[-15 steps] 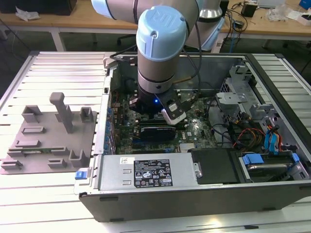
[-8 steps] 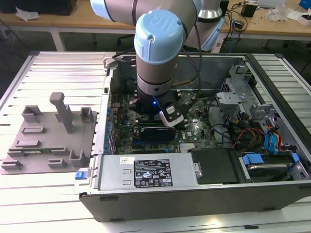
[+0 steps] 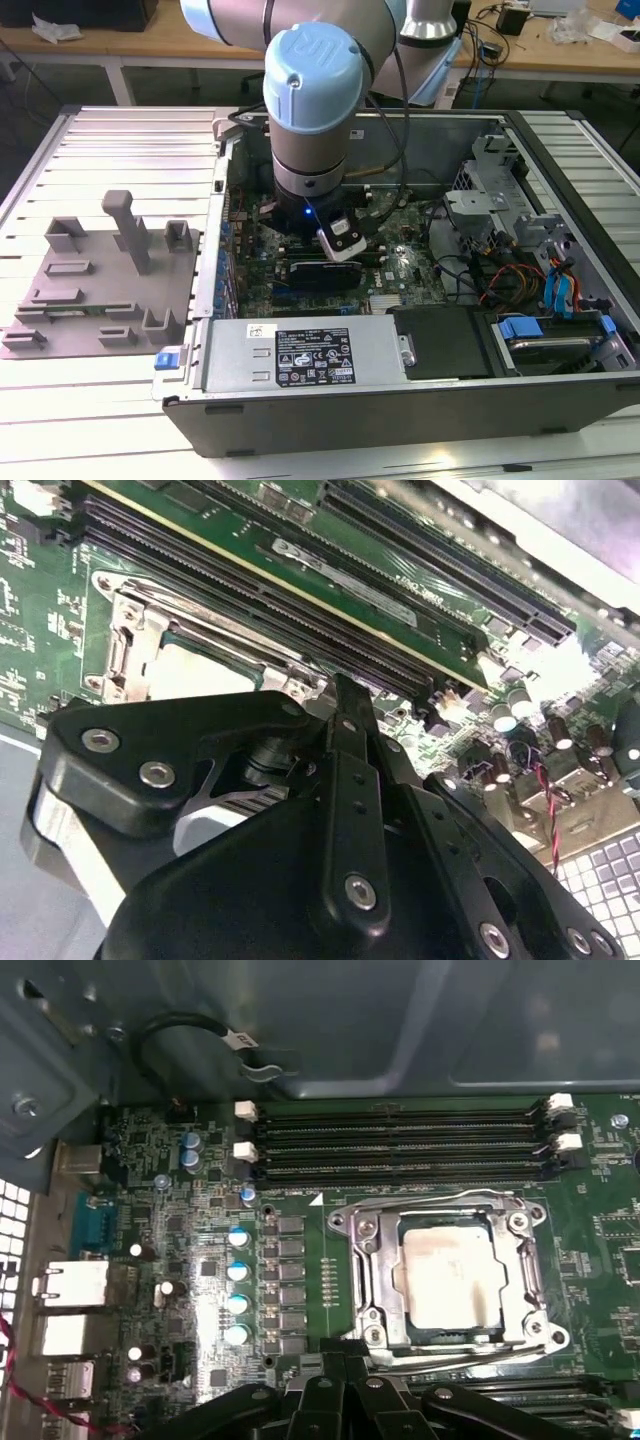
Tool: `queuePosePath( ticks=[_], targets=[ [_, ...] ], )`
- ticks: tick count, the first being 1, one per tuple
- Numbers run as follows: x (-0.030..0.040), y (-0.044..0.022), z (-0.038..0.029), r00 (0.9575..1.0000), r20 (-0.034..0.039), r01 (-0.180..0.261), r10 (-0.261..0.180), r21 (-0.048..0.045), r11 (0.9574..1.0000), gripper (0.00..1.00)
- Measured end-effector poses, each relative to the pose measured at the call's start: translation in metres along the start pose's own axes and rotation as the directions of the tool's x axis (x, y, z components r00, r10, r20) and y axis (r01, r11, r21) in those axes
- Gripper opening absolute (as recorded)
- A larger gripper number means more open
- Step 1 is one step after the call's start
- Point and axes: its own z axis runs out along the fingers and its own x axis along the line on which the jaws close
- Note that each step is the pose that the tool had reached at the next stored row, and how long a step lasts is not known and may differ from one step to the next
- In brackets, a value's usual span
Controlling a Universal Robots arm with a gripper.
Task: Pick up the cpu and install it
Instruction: 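Install the second cpu locking lever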
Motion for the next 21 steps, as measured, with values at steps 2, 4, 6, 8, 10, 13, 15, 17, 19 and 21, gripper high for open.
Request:
queuePosePath(
  ticks=[2,4,6,8,10,13,15,17,19,21],
  targets=[
    [0.0019,0.0004,0.0004,1.0000,0.0015,-0.006,0.006,-0.0013,1.0000,0.11],
    [0.0035,0.0008,0.0012,0.9999,0.0039,-0.015,0.015,-0.0018,0.9999,0.11],
    [0.0045,0.0011,0.0016,0.9998,0.0051,-0.019,0.019,-0.0020,0.9998,0.11],
    [0.0058,0.0021,0.0023,0.9996,0.0070,-0.026,0.026,-0.0026,0.9997,0.11],
    [0.0067,0.0026,0.0028,0.9995,0.0082,-0.030,0.030,-0.0028,0.9995,0.11],
    [0.0081,0.0033,0.0037,0.9992,0.0102,-0.038,0.038,-0.0032,0.9993,0.11],
    [0.0081,0.0039,0.0041,0.9990,0.0115,-0.043,0.043,-0.0031,0.9991,0.11],
    [0.0080,0.0049,0.0045,0.9987,0.0133,-0.049,0.049,-0.0031,0.9988,0.11],
    [0.0081,0.0057,0.0047,0.9986,0.0140,-0.051,0.051,-0.0030,0.9987,0.11],
    [0.0077,0.0064,0.0049,0.9985,0.0146,-0.054,0.054,-0.0028,0.9986,0.11]
  ],
)
